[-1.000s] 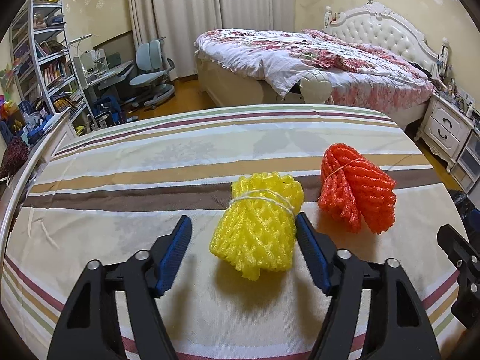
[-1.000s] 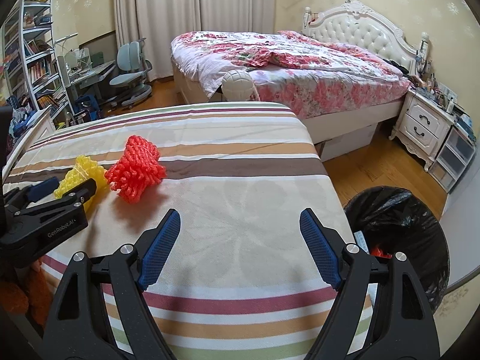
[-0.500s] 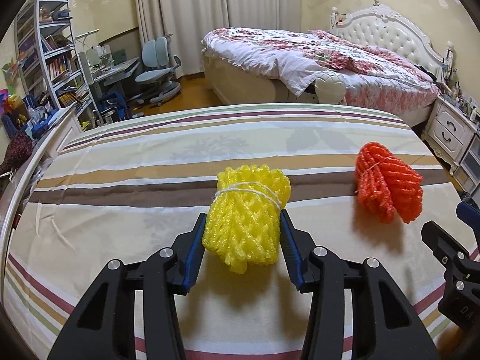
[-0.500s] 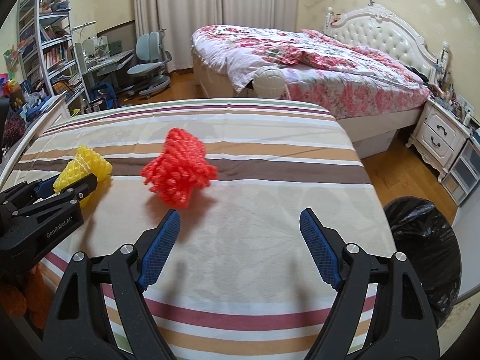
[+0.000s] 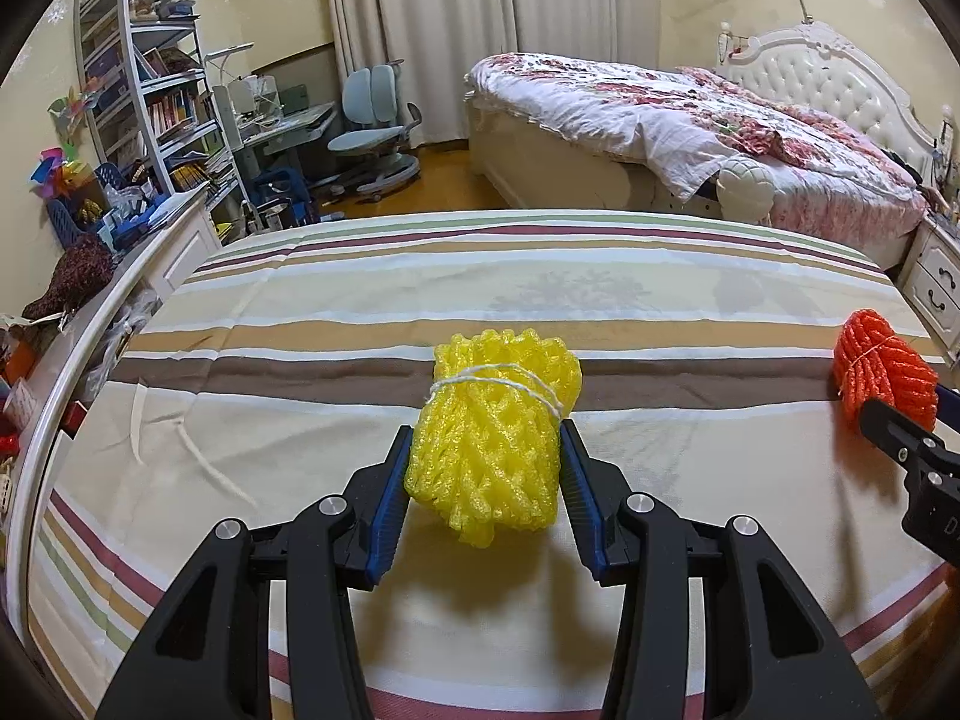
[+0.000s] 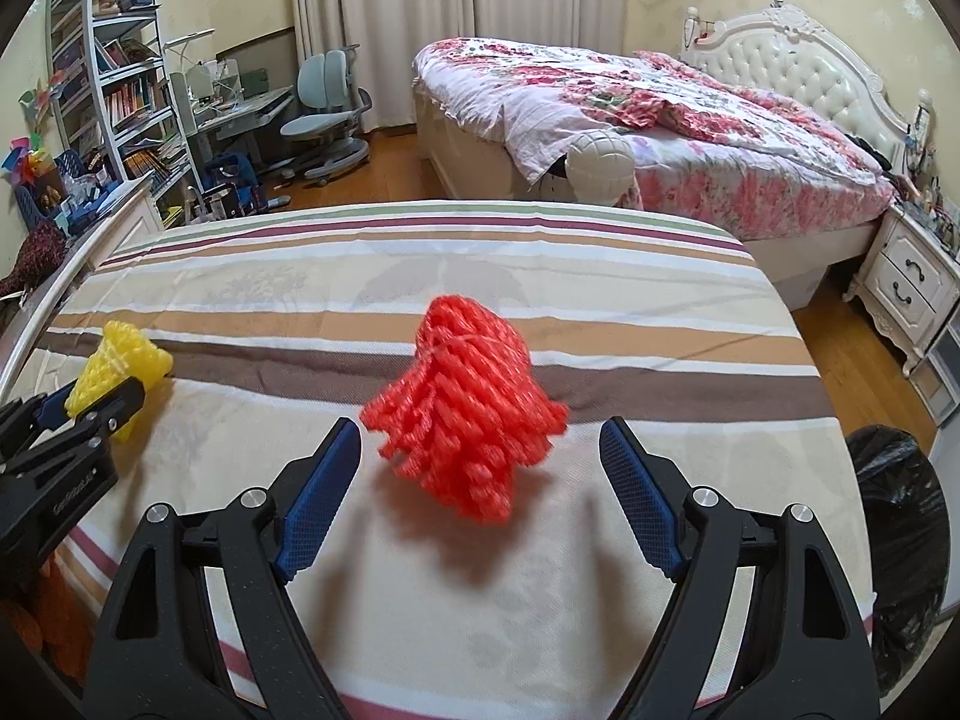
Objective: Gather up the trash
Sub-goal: 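Close the right tool on the red foam net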
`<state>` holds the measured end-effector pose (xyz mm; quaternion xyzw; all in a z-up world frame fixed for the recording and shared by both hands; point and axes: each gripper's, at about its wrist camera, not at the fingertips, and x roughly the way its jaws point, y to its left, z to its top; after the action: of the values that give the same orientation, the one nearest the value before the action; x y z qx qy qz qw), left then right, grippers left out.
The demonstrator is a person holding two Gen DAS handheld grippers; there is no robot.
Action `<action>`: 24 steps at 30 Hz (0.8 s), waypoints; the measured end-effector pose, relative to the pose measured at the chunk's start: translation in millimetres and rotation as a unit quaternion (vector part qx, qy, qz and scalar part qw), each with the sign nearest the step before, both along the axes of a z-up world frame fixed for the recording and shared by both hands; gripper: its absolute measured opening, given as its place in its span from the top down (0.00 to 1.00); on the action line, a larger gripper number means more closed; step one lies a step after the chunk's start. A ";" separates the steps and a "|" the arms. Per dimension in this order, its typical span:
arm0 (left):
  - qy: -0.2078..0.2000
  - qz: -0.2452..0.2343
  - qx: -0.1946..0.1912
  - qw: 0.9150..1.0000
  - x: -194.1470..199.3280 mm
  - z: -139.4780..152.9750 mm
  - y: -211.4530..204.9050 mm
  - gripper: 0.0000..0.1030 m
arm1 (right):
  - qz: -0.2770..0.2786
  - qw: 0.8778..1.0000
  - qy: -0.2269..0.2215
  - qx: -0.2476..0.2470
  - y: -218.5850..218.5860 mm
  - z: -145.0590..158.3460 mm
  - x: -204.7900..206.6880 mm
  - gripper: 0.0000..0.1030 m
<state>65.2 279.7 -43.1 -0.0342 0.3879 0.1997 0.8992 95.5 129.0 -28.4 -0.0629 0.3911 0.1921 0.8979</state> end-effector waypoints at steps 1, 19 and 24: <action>0.000 0.001 0.000 1.000 0.1 0.1 0.6 0.55 | 0.000 1.000 0.001 0.000 2.4 -0.5 2.0 0.22; -0.003 0.000 -0.012 1.000 -0.2 -2.0 -0.2 0.55 | 0.004 1.000 0.013 -0.006 5.4 -4.2 0.8 0.54; -0.005 -0.009 -0.013 1.000 -4.5 -0.3 -13.0 0.55 | 0.001 1.000 0.005 -0.003 -9.2 1.6 -10.0 0.54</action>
<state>60.7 266.7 -43.3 -0.0431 0.3865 0.1861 0.9023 85.6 119.8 -26.8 -0.0649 0.3960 0.1925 0.8955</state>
